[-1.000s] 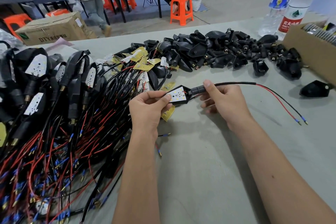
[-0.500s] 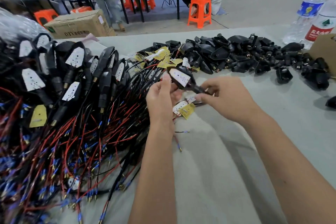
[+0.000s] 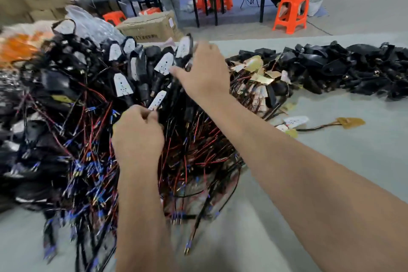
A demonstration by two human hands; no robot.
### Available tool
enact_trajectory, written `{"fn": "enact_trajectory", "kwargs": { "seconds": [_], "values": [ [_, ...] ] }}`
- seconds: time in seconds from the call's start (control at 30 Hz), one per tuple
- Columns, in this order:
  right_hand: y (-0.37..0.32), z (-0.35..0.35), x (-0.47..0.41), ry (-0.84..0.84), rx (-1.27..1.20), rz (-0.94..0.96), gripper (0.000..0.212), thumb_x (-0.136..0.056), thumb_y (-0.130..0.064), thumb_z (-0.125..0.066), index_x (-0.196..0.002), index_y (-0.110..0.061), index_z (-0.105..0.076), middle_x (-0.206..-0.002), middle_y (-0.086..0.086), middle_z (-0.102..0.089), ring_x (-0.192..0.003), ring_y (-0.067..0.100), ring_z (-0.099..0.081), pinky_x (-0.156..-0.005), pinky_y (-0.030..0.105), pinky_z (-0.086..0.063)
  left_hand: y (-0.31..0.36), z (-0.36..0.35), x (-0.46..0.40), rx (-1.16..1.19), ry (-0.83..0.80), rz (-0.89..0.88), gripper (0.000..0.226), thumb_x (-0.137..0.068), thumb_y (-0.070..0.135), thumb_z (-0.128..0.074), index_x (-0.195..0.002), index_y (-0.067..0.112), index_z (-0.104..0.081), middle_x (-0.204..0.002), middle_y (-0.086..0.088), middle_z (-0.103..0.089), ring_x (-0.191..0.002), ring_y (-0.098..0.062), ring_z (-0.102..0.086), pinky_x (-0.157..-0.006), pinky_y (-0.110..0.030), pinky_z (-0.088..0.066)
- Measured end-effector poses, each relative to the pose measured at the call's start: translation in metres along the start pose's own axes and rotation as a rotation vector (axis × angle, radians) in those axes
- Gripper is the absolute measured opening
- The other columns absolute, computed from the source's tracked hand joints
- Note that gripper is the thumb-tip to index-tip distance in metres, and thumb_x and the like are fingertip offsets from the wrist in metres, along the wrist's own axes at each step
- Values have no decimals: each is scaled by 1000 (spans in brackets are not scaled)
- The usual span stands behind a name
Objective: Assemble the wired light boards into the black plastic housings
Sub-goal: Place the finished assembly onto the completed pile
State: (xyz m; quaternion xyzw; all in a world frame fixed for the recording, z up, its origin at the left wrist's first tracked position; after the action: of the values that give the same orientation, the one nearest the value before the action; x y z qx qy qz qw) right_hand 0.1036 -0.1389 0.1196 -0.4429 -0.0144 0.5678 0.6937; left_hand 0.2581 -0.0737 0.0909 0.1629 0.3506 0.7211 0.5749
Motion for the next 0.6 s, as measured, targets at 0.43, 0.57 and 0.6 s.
{"fn": "enact_trajectory", "kwargs": {
  "seconds": [0.43, 0.57, 0.6],
  "values": [
    [30, 7, 4, 28, -1, 38, 37, -97, -42, -61, -114, -10, -70, -117, 9, -71, -116, 31, -58, -100, 44, -44, 44, -39, 36, 215, 380, -246, 21, -83, 9, -65, -103, 15, -67, -110, -7, -62, -107, -28, -55, -85, -23, -33],
    [101, 32, 31, 117, 69, -341, 19, -94, -25, -60, -92, -10, -71, -93, 9, -71, -92, 32, -65, -79, 39, -53, 68, -82, 39, 178, 5, -336, 15, -86, 10, -63, -98, 14, -72, -99, -6, -71, -98, -26, -65, -92, -36, -47],
    [115, 34, 37, 94, 106, -407, 19, -94, -25, -59, -97, -10, -70, -99, 10, -70, -97, 32, -64, -79, 39, -53, 71, -93, 39, 130, -69, -343, 18, -87, 11, -62, -101, 14, -73, -102, -7, -71, -101, -27, -65, -95, -38, -47]
  ]
}}
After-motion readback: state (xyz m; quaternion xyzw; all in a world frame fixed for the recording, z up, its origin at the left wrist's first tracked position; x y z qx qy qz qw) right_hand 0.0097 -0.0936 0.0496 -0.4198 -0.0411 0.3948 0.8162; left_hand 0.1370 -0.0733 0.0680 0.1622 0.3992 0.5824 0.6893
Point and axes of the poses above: each hand's wrist, its own x-axis away from the middle knuckle, its own z-axis out of the back of the hand, y = z × x, the point moved 1 cm from there along -x, towards the middle knuckle
